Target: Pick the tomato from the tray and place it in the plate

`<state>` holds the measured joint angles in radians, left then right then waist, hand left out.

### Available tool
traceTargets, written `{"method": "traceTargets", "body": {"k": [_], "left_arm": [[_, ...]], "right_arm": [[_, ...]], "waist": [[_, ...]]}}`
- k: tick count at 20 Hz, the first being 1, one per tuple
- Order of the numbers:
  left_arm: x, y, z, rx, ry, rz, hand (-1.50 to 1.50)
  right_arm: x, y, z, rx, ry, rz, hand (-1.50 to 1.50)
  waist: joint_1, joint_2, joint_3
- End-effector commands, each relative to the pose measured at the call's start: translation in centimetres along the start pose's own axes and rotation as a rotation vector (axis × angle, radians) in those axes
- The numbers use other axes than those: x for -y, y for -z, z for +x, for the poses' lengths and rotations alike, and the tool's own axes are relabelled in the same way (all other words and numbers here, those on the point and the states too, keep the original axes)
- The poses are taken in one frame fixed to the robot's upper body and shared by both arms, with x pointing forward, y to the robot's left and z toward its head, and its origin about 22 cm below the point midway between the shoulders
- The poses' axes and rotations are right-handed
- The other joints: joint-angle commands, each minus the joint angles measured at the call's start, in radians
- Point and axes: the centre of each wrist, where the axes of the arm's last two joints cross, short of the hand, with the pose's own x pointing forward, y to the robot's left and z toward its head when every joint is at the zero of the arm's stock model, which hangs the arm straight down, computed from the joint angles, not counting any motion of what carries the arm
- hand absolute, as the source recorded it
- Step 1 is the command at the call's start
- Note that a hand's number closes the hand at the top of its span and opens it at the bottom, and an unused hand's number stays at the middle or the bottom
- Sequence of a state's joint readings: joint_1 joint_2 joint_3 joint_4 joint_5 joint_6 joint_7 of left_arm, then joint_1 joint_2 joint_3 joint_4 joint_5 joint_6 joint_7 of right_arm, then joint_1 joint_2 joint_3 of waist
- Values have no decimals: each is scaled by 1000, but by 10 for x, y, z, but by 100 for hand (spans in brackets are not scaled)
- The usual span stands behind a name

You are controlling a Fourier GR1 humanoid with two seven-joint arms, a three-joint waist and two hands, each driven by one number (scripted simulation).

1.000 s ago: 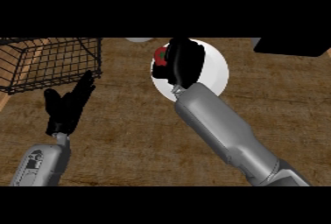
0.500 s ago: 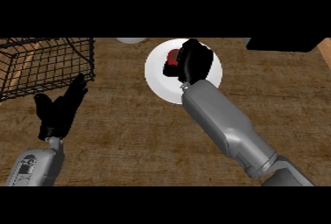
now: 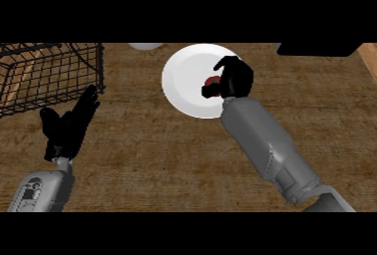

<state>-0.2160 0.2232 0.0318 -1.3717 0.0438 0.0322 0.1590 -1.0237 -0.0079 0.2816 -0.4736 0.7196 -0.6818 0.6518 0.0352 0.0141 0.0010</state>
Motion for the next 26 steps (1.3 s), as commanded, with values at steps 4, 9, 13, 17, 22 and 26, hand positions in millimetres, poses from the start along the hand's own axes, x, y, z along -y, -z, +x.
{"method": "traceTargets", "body": {"k": [4,9,13,17,22,26], "left_arm": [[2,-4,-2,-18,-8,-11,0],[-11,-4,4,-10,3,-11,0],[-6,1,9,-3,-3,-5,0],[11,-9,-11,-15,-25,13,0],[-18,-15,-9,-7,-18,7,0],[-9,-17,3,-5,-15,42,0]], "right_arm": [[-7,4,-21,175,73,-40,-150],[18,-3,16,386,312,-157,-150],[33,-9,32,352,496,-148,-150],[50,-5,31,226,685,-22,-150],[50,-5,11,200,807,88,-150],[58,4,-27,256,760,73,-150]], "waist": [[-1,-2,0],[1,-7,2],[-6,-10,0],[-21,-12,0],[-23,-12,-1],[-32,-15,-1]]}}
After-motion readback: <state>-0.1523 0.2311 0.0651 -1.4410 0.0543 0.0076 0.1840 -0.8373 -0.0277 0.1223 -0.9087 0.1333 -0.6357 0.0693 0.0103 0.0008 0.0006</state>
